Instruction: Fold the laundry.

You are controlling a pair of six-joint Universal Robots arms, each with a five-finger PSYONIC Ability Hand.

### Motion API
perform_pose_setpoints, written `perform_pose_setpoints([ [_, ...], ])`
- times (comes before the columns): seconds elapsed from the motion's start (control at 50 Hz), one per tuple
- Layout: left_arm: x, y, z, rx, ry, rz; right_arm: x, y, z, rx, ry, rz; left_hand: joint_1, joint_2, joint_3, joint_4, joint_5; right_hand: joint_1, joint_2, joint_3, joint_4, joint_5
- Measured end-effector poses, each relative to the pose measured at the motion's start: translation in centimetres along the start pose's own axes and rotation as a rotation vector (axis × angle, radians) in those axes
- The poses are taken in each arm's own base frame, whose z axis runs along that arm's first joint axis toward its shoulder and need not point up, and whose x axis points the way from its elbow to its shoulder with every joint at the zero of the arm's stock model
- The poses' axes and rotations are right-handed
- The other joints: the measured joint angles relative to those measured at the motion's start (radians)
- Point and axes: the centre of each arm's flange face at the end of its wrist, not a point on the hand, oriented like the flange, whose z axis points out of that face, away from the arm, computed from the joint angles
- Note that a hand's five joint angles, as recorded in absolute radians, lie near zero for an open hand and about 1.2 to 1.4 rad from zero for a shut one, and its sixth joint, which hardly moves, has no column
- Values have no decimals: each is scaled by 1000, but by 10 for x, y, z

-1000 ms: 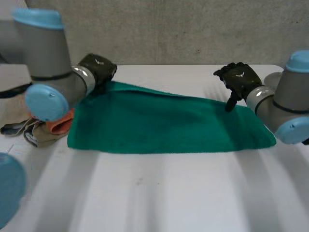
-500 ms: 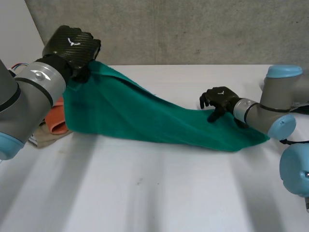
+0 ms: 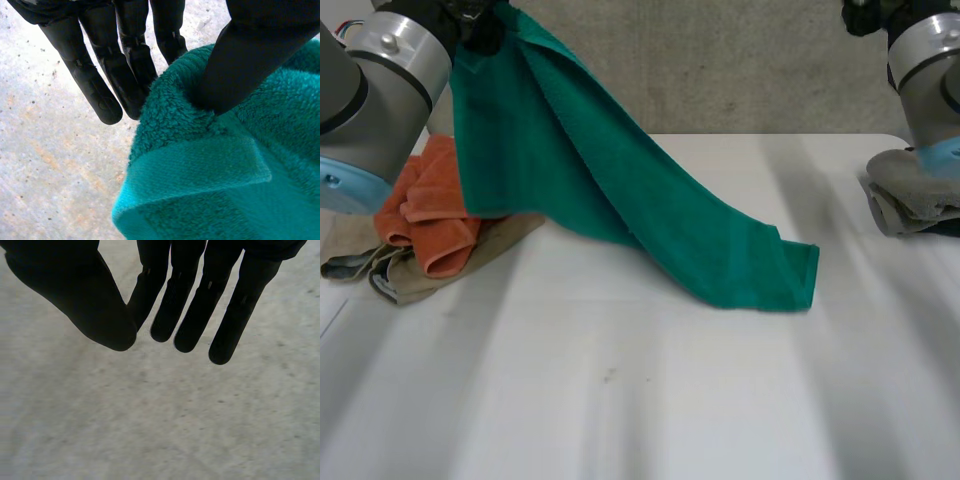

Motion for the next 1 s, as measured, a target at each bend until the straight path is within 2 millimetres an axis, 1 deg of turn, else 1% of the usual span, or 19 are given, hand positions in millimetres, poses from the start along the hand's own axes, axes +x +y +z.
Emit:
perform_pose_setpoints([
  [0.04, 3, -2, -4, -20, 14, -19, -6, 8, -10, -50, -51, 15, 0, 0, 0, 0, 0, -169, -180, -176, -178, -162],
  [0.06, 5, -3, -7, -33, 27, -28, -10, 14, -16, -82, -79, 24, 0, 0, 0, 0, 0, -324, -325, -318, -321, -321],
  [0.08, 6, -3, -9, -39, 34, -33, -11, 17, -19, -96, -91, 29, 0, 0, 0, 0, 0, -378, -394, -384, -376, -377],
  [0.1, 10, -5, -15, -52, 54, -41, -16, 28, -27, -147, -127, 45, 0, 0, 0, 0, 0, -497, -509, -504, -511, -516],
  [0.12, 11, -5, -16, -55, 59, -42, -18, 31, -29, -161, -137, 50, 0, 0, 0, 0, 0, -516, -528, -520, -526, -533],
  [0.24, 18, -20, -47, -42, 122, -36, -39, 74, -52, -364, -261, 128, 0, 1, 5, 0, 0, -698, -707, -705, -726, -739],
  [0.34, 15, -35, -66, 14, 126, -17, -59, 106, -66, -514, -361, 191, 0, 2, 5, 0, 0, -728, -736, -762, -765, -792],
  [0.46, 7, -47, -82, 84, 106, -1, -87, 139, -78, -629, -447, 217, 0, 2, 5, 0, 0, -728, -736, -763, -765, -798],
  [0.58, -2, -48, -90, 126, 88, 5, -111, 164, -83, -652, -455, 190, 0, 2, 5, 0, 0, -718, -731, -749, -756, -750],
  [0.64, -5, -46, -91, 134, 84, 4, -117, 170, -82, -641, -440, 175, 0, 2, 5, 0, 0, -471, -506, -511, -522, -506],
  [0.68, -8, -42, -89, 139, 78, 0, -121, 174, -76, -603, -403, 153, 0, 2, 5, 0, 0, -36, -45, -80, -94, -82],
  [0.74, -11, -36, -86, 138, 72, -7, -118, 170, -63, -532, -340, 134, 0, 2, 5, 0, 0, 48, 70, 63, 57, 51],
  [0.8, -14, -27, -80, 127, 64, -17, -107, 155, -44, -426, -253, 121, 0, 2, 5, 0, 0, 48, 70, 71, 72, 53],
  [0.82, -15, -24, -77, 123, 61, -19, -100, 144, -34, -371, -210, 119, 0, 2, 5, 0, 0, 48, 70, 71, 73, 53],
  [0.86, -19, -15, -69, 111, 51, -24, -79, 111, -12, -233, -115, 118, 0, 2, 5, 0, 0, 48, 70, 71, 73, 53],
  [0.88, -20, -14, -66, 109, 47, -24, -74, 104, -8, -205, -96, 119, 0, 2, 5, 0, 0, 48, 70, 71, 73, 52],
  [0.9, -22, -10, -61, 106, 40, -25, -64, 87, 0, -143, -61, 122, 0, 2, 5, 0, 0, 48, 70, 71, 73, 53],
  [0.92, -24, -7, -54, 105, 30, -25, -50, 62, 9, -62, -21, 128, 0, 2, 5, 0, 0, 48, 70, 71, 73, 53],
  [1.0, -32, -3, -35, 111, -2, -29, -25, 14, 18, 63, 11, 148, 0, 2, 5, 0, 0, 48, 70, 71, 73, 53],
])
